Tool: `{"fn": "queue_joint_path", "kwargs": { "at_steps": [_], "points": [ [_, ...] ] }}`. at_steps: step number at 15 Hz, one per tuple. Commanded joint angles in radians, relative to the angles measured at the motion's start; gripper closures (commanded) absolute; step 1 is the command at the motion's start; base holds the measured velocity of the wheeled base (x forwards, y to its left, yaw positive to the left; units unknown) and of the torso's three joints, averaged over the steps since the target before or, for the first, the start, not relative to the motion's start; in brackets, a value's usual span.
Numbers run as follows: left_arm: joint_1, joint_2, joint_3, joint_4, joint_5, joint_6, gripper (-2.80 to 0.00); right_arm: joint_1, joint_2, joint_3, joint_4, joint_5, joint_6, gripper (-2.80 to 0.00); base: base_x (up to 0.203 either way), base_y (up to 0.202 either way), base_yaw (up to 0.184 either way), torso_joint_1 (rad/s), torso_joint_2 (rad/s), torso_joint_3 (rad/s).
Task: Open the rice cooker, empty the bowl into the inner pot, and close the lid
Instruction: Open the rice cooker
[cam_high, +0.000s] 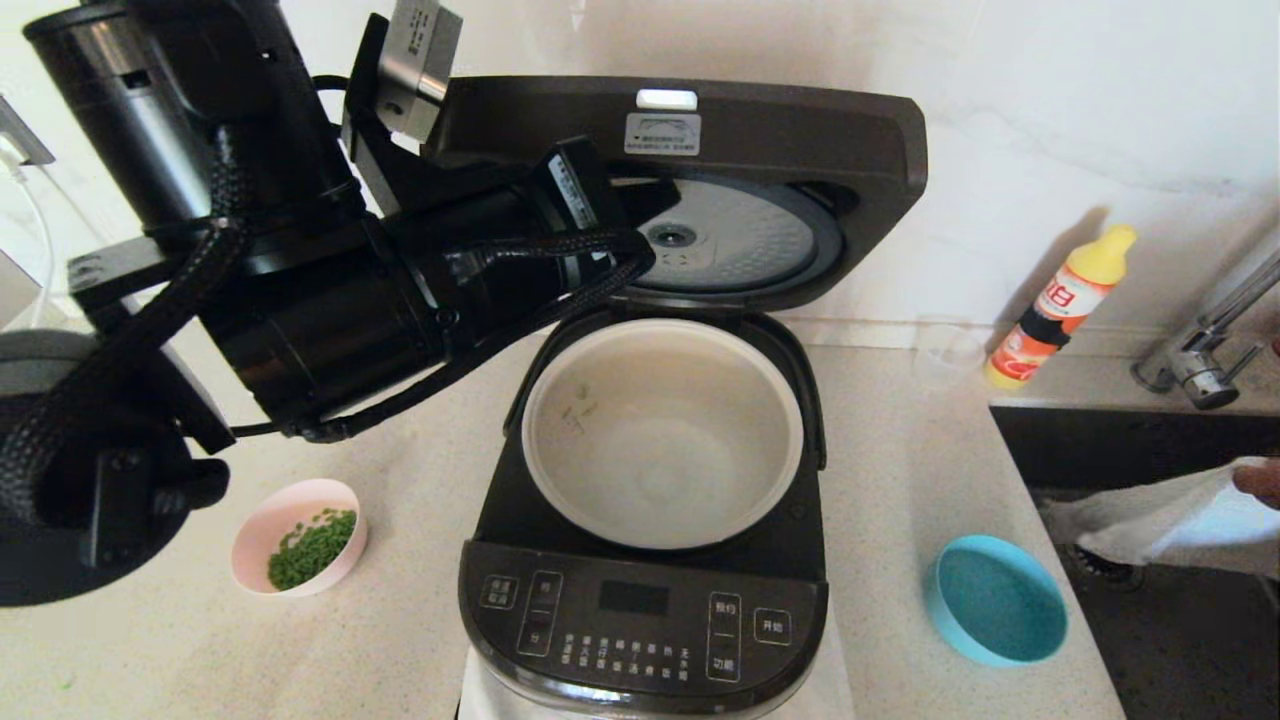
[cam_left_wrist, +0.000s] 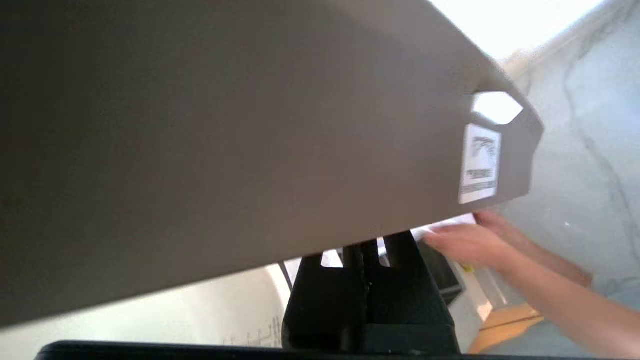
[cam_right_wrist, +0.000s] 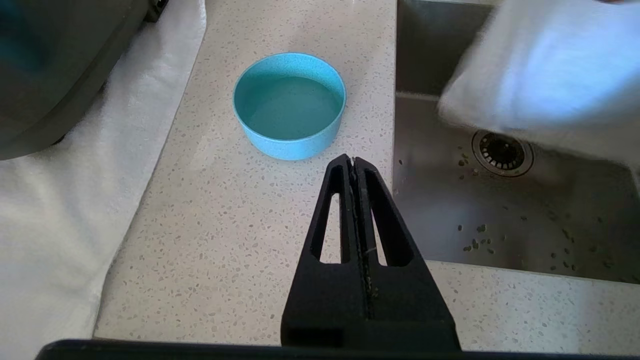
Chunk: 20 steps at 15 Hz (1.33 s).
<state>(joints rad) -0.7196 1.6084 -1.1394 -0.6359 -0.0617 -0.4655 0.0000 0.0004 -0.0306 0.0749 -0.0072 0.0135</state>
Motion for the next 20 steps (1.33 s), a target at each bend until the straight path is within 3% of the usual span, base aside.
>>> {"fn": "queue_joint_path", "kwargs": {
  "at_steps": [1, 13, 20],
  "points": [
    [0.0, 0.027, -0.019, -0.017, 0.011, -0.002, 0.0, 0.0, 0.001, 0.0, 0.0, 0.0, 0.0, 0.0, 0.0, 0.0, 0.0, 0.0, 0.0, 0.0],
    [0.002, 0.099, -0.143, -0.033, 0.045, 0.002, 0.0, 0.0, 0.001, 0.0, 0.0, 0.0, 0.0, 0.0, 0.0, 0.0, 0.0, 0.0, 0.0, 0.0],
    [-0.002, 0.039, -0.081, -0.031, 0.058, 0.003, 0.0, 0.0, 0.001, 0.0, 0.0, 0.0, 0.0, 0.0, 0.0, 0.0, 0.0, 0.0, 0.0, 0.0]
  ]
}}
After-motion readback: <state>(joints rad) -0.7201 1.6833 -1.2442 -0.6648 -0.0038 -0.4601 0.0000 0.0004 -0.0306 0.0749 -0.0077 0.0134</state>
